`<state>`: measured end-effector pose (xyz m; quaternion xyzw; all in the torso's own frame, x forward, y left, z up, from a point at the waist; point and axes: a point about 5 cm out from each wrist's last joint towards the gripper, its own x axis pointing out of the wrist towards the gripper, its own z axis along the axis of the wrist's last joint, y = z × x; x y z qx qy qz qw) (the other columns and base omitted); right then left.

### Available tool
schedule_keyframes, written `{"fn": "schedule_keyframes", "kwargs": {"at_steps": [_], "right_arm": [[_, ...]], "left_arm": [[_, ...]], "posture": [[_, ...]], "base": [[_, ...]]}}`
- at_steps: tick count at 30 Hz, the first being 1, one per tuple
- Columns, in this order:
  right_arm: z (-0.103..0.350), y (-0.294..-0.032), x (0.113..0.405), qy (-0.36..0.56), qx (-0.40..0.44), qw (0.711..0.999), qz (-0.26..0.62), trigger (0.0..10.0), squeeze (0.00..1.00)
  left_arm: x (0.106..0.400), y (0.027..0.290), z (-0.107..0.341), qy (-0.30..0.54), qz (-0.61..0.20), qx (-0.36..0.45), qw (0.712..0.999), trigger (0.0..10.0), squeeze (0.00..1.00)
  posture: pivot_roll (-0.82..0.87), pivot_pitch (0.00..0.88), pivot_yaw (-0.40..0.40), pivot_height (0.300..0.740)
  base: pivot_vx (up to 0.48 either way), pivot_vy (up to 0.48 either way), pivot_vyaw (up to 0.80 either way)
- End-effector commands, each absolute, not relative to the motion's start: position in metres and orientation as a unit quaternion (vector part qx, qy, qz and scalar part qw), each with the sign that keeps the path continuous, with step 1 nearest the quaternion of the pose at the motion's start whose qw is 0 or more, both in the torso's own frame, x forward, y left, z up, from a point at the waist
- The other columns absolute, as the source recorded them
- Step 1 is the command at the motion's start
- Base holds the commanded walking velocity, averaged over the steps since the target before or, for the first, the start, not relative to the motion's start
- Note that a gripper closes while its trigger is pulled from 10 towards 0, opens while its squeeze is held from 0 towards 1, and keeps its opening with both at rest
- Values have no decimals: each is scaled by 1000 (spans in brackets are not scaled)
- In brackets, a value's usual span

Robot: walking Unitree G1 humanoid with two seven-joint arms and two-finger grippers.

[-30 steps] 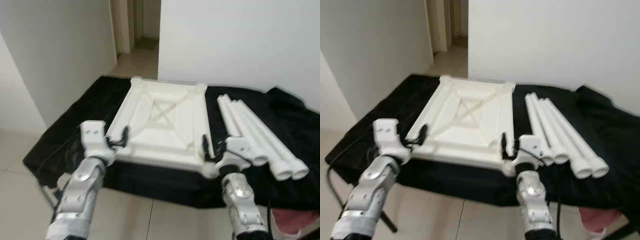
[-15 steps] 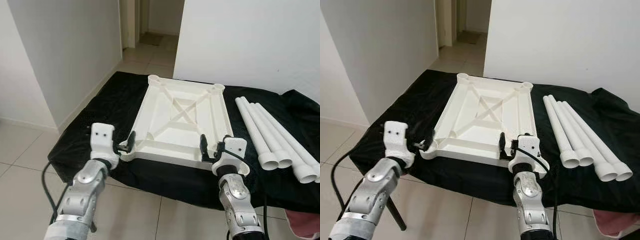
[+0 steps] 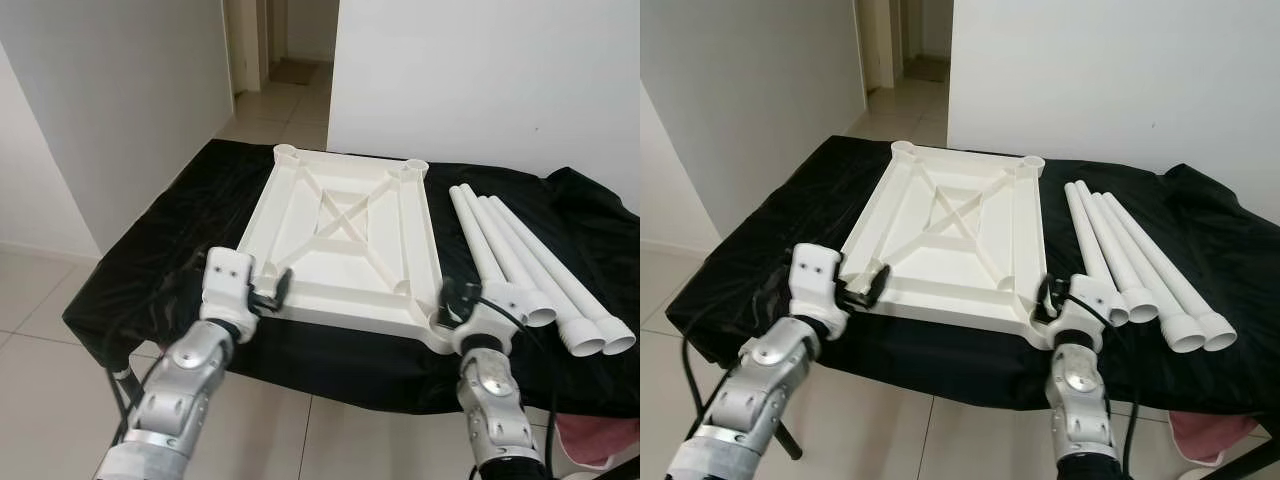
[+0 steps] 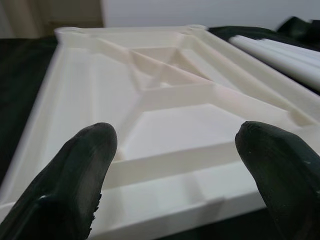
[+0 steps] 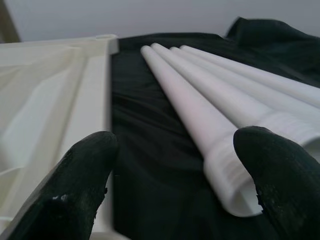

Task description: Building children table

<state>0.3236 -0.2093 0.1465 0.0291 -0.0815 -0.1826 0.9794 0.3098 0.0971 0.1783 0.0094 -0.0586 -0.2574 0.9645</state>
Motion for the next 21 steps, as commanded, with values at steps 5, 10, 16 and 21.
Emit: {"fn": "schedule_keyframes", "kwargs": {"at_steps": [5, 10, 16, 21], "right_arm": [[143, -220, 322, -75, 80, 975, -195, 10000, 0], [136, -214, 317, -72, 61, 979, -183, 10000, 0], [152, -222, 325, -104, -18, 979, -174, 10000, 0], [163, -238, 332, -110, -28, 980, -166, 10000, 0]], "left_arm": [[293, 73, 172, -36, -406, 25, 913, 10000, 0], [294, 71, 173, -35, -408, 22, 912, 10000, 0], [295, 69, 176, -27, -402, 2, 915, 10000, 0], [289, 66, 176, -21, -420, -6, 907, 10000, 0]], "posture": [[27, 93, -19, 740], [24, 89, -8, 740], [23, 88, 0, 740], [26, 94, 4, 740]], "base": [[0, 0, 0], [0, 0, 0], [0, 0, 0], [0, 0, 0]]}}
